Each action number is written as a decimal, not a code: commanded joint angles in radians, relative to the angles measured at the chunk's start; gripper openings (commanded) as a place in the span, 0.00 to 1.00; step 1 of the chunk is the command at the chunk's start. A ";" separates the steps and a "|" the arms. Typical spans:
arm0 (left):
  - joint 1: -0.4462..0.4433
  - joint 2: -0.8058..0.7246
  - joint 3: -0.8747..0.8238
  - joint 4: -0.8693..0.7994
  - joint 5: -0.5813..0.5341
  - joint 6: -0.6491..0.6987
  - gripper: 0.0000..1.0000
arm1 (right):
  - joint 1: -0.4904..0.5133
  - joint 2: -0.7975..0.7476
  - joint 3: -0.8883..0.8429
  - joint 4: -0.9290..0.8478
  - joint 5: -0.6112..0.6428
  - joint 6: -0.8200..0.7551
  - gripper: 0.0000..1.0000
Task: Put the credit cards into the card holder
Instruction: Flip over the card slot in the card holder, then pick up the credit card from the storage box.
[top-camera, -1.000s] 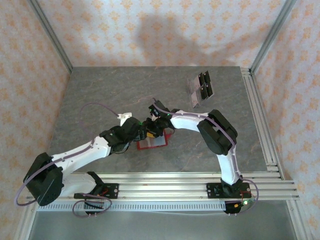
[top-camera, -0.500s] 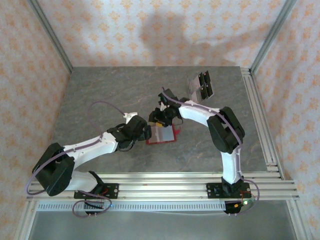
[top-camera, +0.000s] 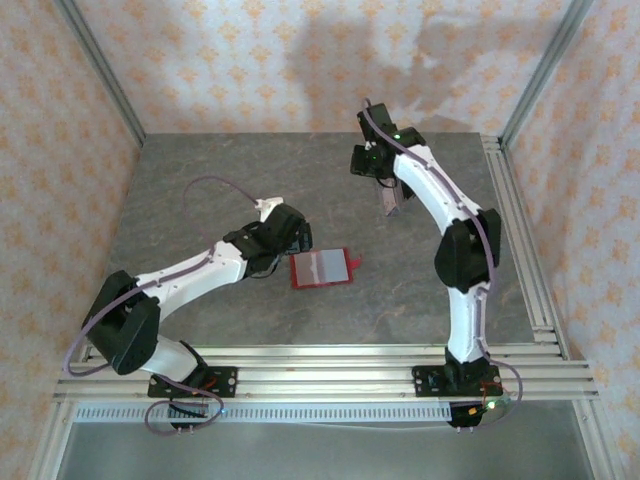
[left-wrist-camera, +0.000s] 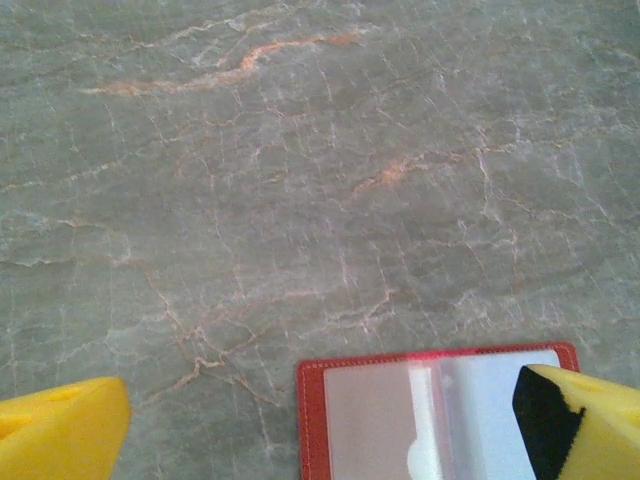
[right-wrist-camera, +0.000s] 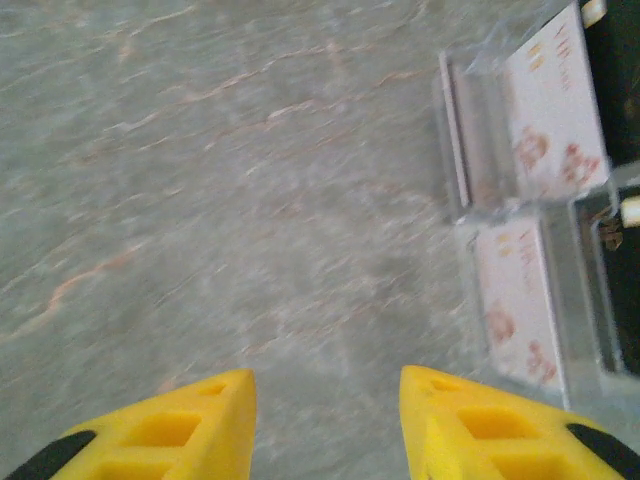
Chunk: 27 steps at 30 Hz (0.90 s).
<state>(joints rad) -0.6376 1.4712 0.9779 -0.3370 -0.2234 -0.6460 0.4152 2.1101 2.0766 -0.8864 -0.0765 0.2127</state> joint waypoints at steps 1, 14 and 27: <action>0.023 0.022 0.036 -0.031 -0.044 0.018 1.00 | 0.006 0.145 0.135 -0.148 0.196 -0.116 0.40; 0.055 0.064 0.064 -0.041 -0.021 0.035 1.00 | -0.034 0.483 0.527 -0.192 0.321 -0.184 0.27; 0.055 0.068 0.060 -0.050 -0.013 0.032 1.00 | -0.049 0.536 0.525 -0.123 0.345 -0.194 0.21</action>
<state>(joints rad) -0.5888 1.5391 1.0203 -0.3561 -0.2203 -0.6273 0.3782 2.6263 2.5698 -1.0218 0.2298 0.0315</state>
